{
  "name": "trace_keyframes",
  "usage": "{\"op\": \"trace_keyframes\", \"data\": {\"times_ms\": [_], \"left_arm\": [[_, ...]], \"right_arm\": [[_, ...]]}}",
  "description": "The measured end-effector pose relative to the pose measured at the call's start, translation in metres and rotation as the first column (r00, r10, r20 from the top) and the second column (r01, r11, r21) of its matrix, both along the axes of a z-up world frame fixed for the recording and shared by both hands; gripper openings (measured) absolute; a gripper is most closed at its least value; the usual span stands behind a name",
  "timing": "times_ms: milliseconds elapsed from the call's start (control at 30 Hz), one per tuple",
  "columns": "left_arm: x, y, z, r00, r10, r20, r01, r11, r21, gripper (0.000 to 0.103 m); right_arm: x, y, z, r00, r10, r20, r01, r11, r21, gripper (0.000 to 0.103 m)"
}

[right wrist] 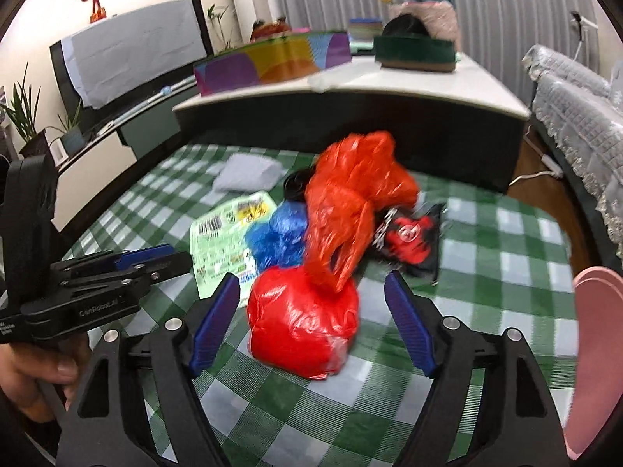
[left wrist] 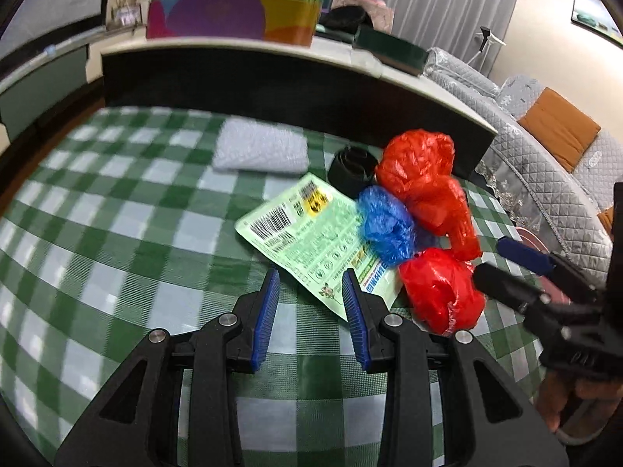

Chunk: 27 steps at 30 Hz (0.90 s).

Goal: Collect trash
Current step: 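Close left tool on green-white packet while right tool grasps red bag ball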

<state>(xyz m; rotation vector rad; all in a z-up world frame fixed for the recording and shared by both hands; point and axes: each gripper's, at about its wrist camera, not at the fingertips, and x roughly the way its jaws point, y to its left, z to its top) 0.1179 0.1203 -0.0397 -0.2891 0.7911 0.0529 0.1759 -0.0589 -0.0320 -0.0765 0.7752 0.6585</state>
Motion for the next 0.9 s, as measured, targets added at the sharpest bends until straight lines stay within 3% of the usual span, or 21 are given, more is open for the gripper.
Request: {"op": "trace_keyframes", "data": {"times_ms": [300, 367, 467, 900], "left_arm": [[0.018, -0.001, -0.009, 1.0, -0.02, -0.018, 0.019, 0.999, -0.049, 0.033], [0.02, -0.003, -0.008, 1.0, -0.026, -0.012, 0.025, 0.999, -0.041, 0.015], [0.019, -0.006, -0.003, 0.999, -0.036, 0.008, 0.036, 0.999, -0.029, 0.007], [-0.006, -0.019, 0.043, 0.984, -0.082, 0.158, 0.077, 0.996, 0.033, 0.0]], "right_arm": [[0.012, 0.009, -0.024, 0.996, 0.016, -0.086, -0.02, 0.999, -0.048, 0.08], [0.013, 0.009, -0.024, 0.996, 0.014, -0.089, -0.018, 0.999, -0.047, 0.077], [0.014, 0.01, -0.025, 0.994, 0.025, -0.104, -0.029, 0.999, -0.036, 0.067], [-0.002, -0.01, 0.003, 0.999, -0.015, -0.04, 0.015, 1.0, 0.006, 0.065]]}}
